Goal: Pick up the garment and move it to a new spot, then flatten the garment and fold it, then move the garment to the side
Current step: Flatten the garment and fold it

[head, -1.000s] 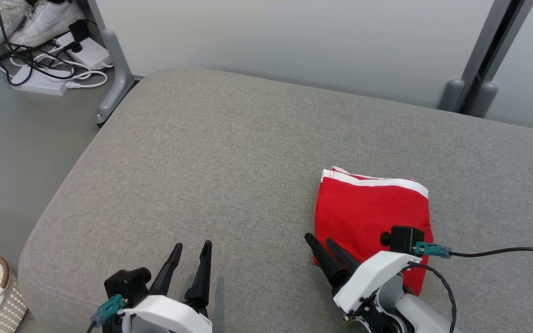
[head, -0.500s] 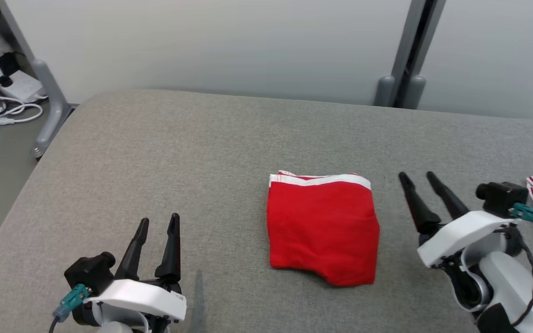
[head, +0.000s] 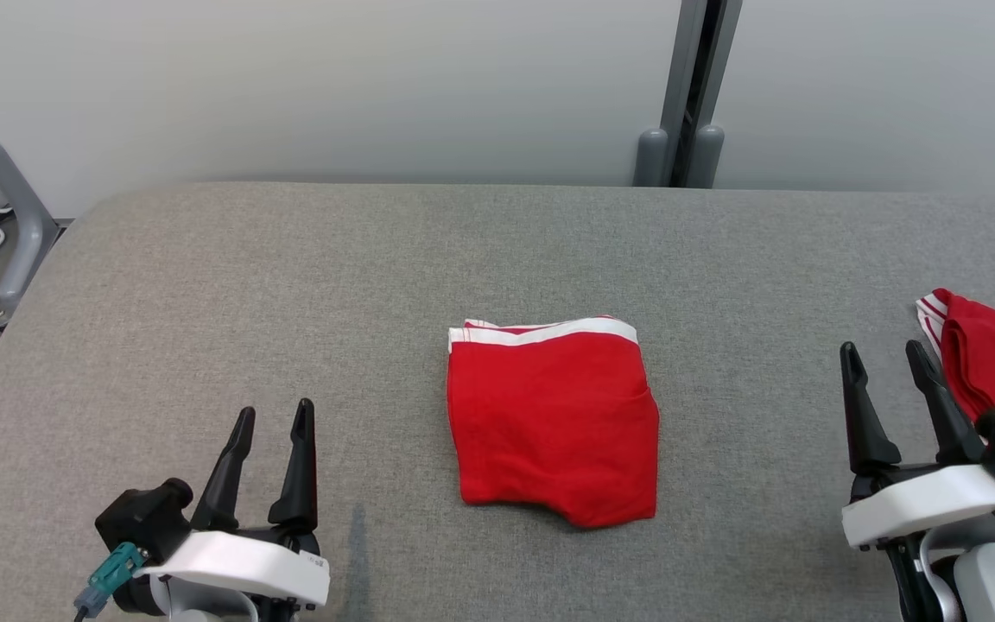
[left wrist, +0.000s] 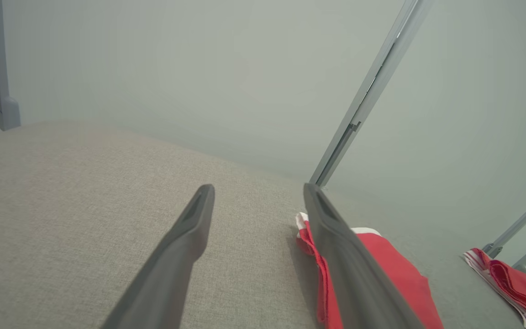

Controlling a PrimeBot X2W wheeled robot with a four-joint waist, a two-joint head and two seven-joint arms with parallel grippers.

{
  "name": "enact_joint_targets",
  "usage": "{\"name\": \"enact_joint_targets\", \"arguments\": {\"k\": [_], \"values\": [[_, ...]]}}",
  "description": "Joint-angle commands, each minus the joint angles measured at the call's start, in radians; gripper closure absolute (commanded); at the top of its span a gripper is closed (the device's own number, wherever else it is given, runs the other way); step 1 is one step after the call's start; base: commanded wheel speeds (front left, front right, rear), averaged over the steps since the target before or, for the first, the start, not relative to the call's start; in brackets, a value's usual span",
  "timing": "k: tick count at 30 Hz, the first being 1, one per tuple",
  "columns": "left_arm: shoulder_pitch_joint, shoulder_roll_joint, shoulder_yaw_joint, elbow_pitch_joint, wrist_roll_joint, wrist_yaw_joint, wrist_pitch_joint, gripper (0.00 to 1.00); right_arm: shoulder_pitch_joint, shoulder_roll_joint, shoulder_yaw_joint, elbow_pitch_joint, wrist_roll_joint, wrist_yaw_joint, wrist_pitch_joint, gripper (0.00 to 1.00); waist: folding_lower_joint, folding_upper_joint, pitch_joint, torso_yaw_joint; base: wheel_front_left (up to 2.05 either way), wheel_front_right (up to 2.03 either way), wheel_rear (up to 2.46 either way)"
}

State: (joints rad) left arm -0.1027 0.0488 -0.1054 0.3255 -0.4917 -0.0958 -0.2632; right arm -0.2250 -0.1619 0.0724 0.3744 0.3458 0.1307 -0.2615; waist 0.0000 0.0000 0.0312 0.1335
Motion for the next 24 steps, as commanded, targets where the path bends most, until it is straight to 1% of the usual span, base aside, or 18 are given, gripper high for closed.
{"name": "enact_joint_targets", "arguments": {"k": [1, 5, 9, 13, 24], "values": [[0.014, 0.005, 0.002, -0.004, 0.004, -0.005, -0.001, 0.00, 0.027, 0.016, -0.025, -0.031, -0.027, 0.000, -0.004, 0.00, 0.0000, 0.0000, 0.004, -0.001, 0.00, 0.00, 0.00], [0.021, 0.004, 0.002, -0.018, 0.047, -0.006, -0.001, 0.00, 0.076, 0.058, -0.070, -0.092, -0.084, 0.000, -0.004, 0.00, 0.0000, 0.0000, 0.014, -0.001, 0.00, 0.00, 0.00], [0.032, 0.005, -0.001, -0.044, 0.059, -0.004, -0.001, 0.00, 0.095, 0.080, -0.084, -0.114, -0.118, 0.000, -0.004, 0.00, 0.0000, 0.0000, 0.024, 0.000, 0.00, 0.00, 0.00], [0.034, 0.005, 0.004, -0.070, 0.089, -0.002, -0.001, 0.00, 0.102, 0.096, -0.090, -0.118, -0.127, 0.000, -0.004, 0.00, 0.0000, 0.0000, 0.031, -0.002, 0.00, 0.00, 0.00], [0.035, 0.005, 0.003, -0.070, 0.093, 0.000, -0.001, 0.00, 0.103, 0.106, -0.095, -0.104, -0.131, 0.000, -0.005, 0.00, 0.0000, 0.0000, 0.025, 0.001, 0.00, 0.00, 0.00]]}}
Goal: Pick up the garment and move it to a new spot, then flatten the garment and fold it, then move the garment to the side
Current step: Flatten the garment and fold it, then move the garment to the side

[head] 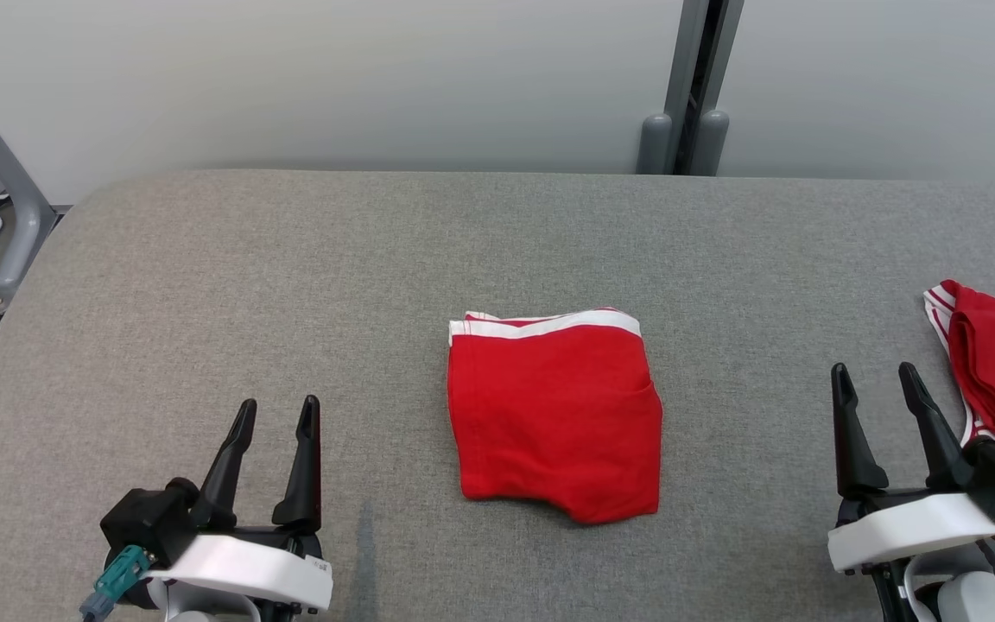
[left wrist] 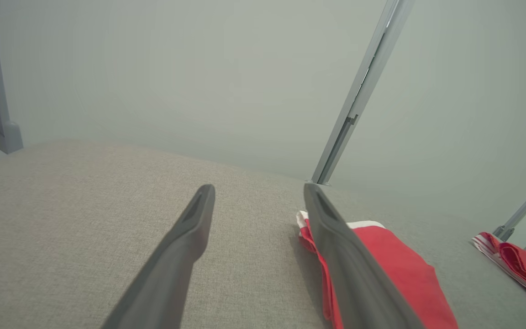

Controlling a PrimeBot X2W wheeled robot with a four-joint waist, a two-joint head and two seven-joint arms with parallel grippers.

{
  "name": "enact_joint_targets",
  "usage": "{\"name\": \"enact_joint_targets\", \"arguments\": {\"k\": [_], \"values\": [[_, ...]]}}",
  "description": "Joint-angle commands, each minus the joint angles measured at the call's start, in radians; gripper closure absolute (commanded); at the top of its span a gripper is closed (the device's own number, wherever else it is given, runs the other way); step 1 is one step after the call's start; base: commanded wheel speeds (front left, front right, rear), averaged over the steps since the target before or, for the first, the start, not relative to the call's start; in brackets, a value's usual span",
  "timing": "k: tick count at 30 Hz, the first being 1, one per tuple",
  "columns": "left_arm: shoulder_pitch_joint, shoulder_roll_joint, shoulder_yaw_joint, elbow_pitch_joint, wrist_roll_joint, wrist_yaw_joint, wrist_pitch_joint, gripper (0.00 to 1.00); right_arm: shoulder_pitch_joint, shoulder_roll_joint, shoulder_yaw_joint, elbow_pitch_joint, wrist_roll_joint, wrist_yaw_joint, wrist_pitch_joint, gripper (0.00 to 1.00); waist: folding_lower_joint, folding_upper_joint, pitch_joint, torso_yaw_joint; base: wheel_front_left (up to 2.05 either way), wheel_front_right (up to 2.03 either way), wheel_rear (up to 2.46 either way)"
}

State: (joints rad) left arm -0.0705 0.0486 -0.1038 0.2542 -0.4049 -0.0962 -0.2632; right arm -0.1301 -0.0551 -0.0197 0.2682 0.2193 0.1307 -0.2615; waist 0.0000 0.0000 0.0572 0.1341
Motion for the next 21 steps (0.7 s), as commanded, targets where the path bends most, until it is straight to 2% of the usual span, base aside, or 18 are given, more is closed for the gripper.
{"name": "enact_joint_targets", "arguments": {"k": [1, 21], "values": [[0.003, 0.005, 0.002, 0.001, 0.006, 0.001, -0.001, 0.00, 0.008, 0.000, -0.002, 0.004, -0.005, 0.000, -0.005, 0.00, 0.0000, 0.0000, -0.001, 0.000, 0.00, 0.00, 0.00], [0.001, 0.005, -0.019, 0.004, 0.012, -0.001, -0.001, 0.00, -0.003, 0.002, 0.017, 0.042, 0.027, 0.000, -0.001, 0.00, 0.0000, 0.0000, 0.003, 0.017, 0.00, 0.00, 0.00]]}}
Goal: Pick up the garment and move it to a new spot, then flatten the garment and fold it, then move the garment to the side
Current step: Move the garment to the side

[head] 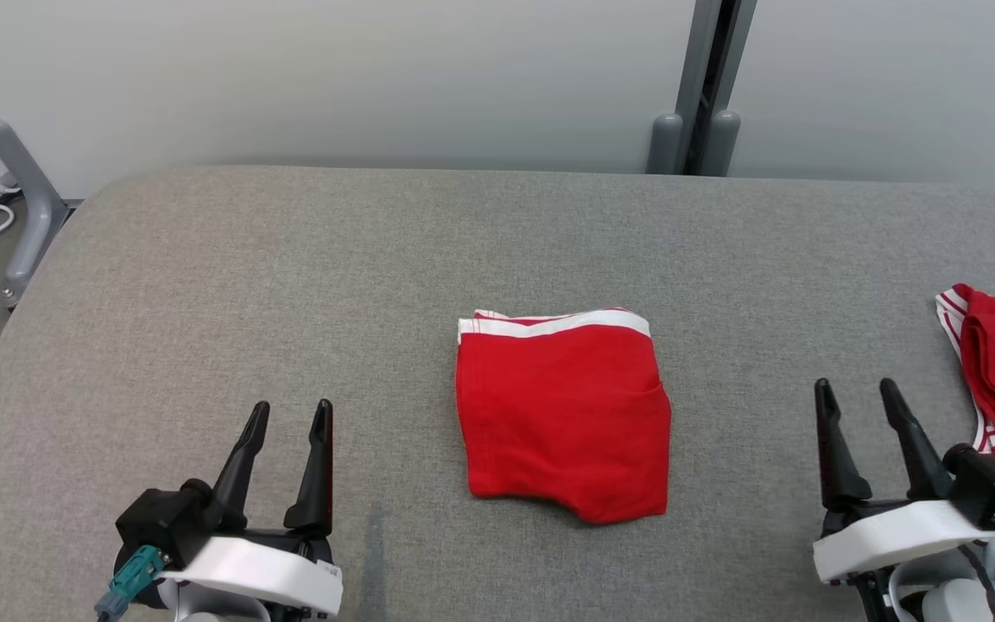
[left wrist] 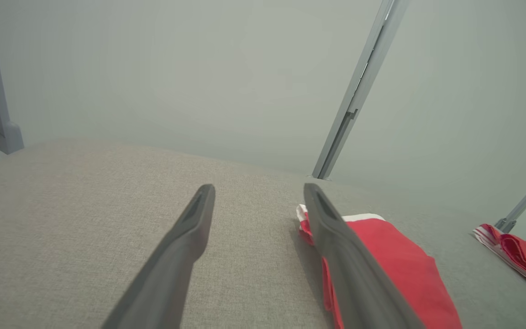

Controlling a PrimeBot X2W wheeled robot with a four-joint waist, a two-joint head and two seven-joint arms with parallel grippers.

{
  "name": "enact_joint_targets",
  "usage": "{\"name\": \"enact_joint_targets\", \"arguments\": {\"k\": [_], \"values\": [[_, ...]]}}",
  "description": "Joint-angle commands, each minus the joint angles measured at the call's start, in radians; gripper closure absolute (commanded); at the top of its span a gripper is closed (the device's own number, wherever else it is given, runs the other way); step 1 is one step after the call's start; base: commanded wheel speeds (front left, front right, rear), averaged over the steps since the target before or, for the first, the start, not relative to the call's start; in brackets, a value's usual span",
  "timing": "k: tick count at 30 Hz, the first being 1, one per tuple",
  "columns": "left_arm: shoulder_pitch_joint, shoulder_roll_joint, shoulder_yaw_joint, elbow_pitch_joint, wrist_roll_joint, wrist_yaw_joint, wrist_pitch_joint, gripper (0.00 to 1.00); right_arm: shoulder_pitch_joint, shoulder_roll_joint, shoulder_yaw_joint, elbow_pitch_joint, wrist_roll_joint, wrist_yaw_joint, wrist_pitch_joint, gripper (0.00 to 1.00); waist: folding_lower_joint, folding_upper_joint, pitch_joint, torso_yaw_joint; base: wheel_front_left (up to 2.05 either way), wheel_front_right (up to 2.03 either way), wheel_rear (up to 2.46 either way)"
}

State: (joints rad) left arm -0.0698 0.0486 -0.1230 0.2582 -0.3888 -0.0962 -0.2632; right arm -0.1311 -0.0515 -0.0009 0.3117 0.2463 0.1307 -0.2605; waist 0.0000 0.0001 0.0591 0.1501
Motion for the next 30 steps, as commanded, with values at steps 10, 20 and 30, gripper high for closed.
{"name": "enact_joint_targets", "arguments": {"k": [10, 20, 30], "values": [[-0.031, 0.005, -0.023, 0.005, -0.010, -0.006, -0.001, 0.00, -0.084, -0.075, 0.160, 0.043, 0.207, 0.000, 0.127, 0.00, 0.0000, -0.0001, 0.063, 0.033, 0.00, 0.00, 0.00], [-0.073, 0.004, -0.055, 0.012, -0.026, -0.002, -0.001, 0.00, -0.193, -0.115, 0.287, 0.114, 0.468, 0.000, 0.312, 0.00, 0.0000, -0.0001, 0.127, 0.084, 0.00, 0.00, 0.00], [-0.087, 0.005, -0.065, 0.020, -0.030, -0.001, -0.001, 0.00, -0.264, -0.122, 0.325, 0.209, 0.576, 0.000, 0.416, 0.00, 0.0000, -0.0001, 0.152, 0.124, 0.00, 0.00, 0.00]]}}
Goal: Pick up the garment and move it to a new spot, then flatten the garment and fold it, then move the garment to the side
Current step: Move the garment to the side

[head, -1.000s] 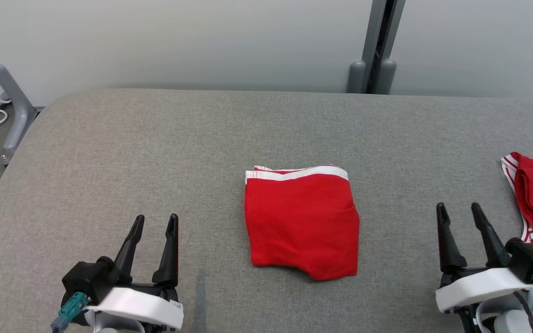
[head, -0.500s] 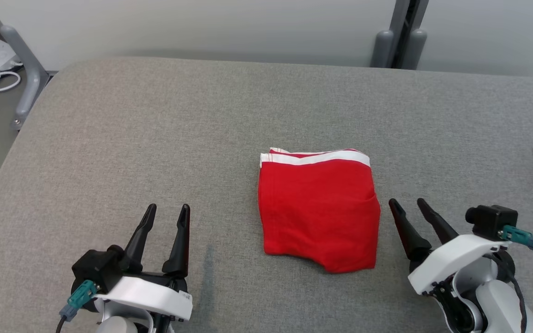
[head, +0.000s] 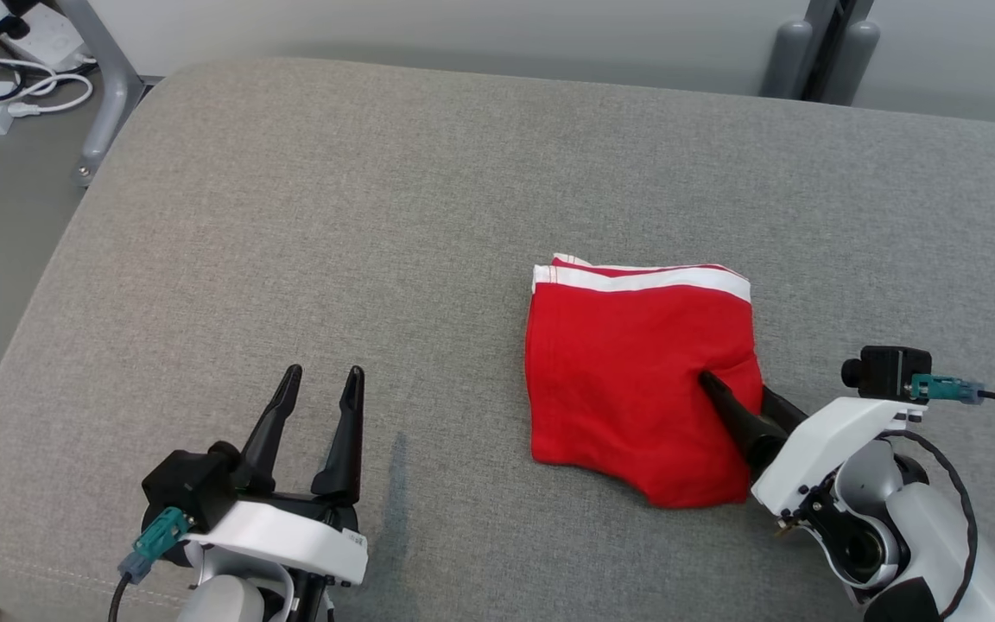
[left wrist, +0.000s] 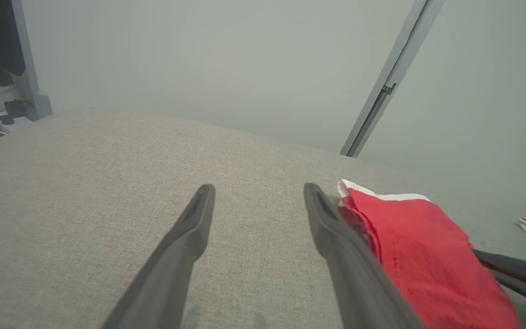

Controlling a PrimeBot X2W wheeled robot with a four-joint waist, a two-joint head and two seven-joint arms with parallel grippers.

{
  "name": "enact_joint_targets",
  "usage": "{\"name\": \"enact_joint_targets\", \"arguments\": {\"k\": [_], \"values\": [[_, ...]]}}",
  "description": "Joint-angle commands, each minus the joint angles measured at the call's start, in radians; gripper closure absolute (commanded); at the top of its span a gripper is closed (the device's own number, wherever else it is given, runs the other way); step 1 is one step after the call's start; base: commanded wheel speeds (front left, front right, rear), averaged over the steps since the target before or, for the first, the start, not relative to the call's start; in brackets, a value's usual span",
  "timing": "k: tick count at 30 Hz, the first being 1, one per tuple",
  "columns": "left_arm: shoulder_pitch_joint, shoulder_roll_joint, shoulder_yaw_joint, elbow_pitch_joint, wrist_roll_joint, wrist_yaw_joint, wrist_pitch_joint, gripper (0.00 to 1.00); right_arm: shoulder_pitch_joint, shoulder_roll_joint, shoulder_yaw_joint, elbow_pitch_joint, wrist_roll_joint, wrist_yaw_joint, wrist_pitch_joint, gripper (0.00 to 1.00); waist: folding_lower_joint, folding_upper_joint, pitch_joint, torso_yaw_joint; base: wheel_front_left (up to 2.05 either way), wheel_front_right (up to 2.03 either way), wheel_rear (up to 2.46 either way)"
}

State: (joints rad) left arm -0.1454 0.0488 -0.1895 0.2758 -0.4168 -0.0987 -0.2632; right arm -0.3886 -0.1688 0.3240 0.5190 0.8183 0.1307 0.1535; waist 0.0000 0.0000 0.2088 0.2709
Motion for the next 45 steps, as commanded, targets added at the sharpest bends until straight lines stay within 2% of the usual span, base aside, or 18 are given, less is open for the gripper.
{"name": "enact_joint_targets", "arguments": {"k": [1, 6, 7, 8, 15, 16, 21, 28, 34, 37, 41, 45], "values": [[-0.013, 0.004, 0.001, 0.003, -0.002, 0.001, -0.001, 0.00, -0.012, -0.005, 0.005, 0.004, 0.018, 0.000, 0.008, 0.00, 0.0000, 0.0000, 0.003, 0.007, 0.00, 0.00, 0.00], [-0.019, 0.004, -0.006, 0.004, -0.002, -0.002, -0.001, 0.00, -0.032, -0.011, 0.038, 0.032, 0.050, 0.000, 0.023, 0.00, 0.0000, 0.0000, 0.007, 0.022, 0.00, 0.00, 0.00], [-0.020, 0.005, -0.007, 0.005, -0.002, -0.001, -0.001, 0.00, -0.035, -0.011, 0.044, 0.039, 0.053, 0.000, 0.019, 0.05, 0.0000, 0.0000, 0.007, 0.024, 0.00, 0.00, 0.00], [-0.019, 0.005, -0.009, 0.005, -0.001, 0.000, -0.001, 0.00, -0.045, -0.010, 0.058, 0.054, 0.054, 0.000, 0.013, 1.00, 0.0000, 0.0000, 0.008, 0.027, 0.00, 0.00, 0.00], [-0.012, 0.004, -0.015, 0.012, 0.022, 0.001, -0.001, 0.00, -0.087, -0.046, 0.129, 0.096, -0.005, 0.000, -0.072, 1.00, 0.0000, 0.0000, -0.010, 0.008, 0.00, 0.00, 0.00], [-0.006, 0.005, -0.016, 0.012, 0.032, -0.002, -0.001, 0.00, -0.097, -0.072, 0.171, 0.102, -0.046, 0.000, -0.097, 1.00, 0.0000, 0.0000, -0.023, -0.015, 0.00, 0.00, 0.00], [-0.007, 0.005, -0.020, 0.003, 0.045, -0.005, -0.001, 0.00, -0.125, -0.127, 0.234, 0.108, -0.139, 0.000, -0.124, 1.00, 0.0000, 0.0000, -0.033, -0.071, 0.00, 0.00, 0.00], [-0.037, 0.004, -0.031, -0.023, 0.059, -0.011, -0.001, 0.00, -0.206, -0.243, 0.305, 0.023, -0.263, 0.000, -0.087, 1.00, 0.0000, 0.0000, 0.009, -0.202, 0.00, 0.00, 0.00], [-0.082, 0.004, -0.055, -0.035, 0.078, -0.016, -0.001, 0.00, -0.267, -0.341, 0.294, -0.078, -0.315, 0.000, -0.046, 1.00, 0.0000, 0.0000, 0.069, -0.297, 0.00, 0.00, 0.00], [-0.106, 0.005, -0.069, -0.038, 0.088, -0.019, -0.001, 0.00, -0.281, -0.374, 0.283, -0.110, -0.322, 0.000, -0.032, 1.00, 0.0000, 0.0000, 0.093, -0.320, 0.00, 0.00, 0.00], [-0.175, 0.005, -0.098, -0.051, 0.110, -0.026, -0.001, 0.00, -0.307, -0.467, 0.238, -0.183, -0.327, -0.001, -0.016, 1.00, 0.0000, 0.0000, 0.164, -0.371, 0.00, 0.00, 0.00], [-0.232, 0.005, -0.126, -0.053, 0.122, -0.030, -0.001, 0.00, -0.323, -0.560, 0.190, -0.200, -0.328, 0.000, -0.026, 1.00, 0.0000, 0.0000, 0.225, -0.392, 0.00, 0.00, 0.00]]}}
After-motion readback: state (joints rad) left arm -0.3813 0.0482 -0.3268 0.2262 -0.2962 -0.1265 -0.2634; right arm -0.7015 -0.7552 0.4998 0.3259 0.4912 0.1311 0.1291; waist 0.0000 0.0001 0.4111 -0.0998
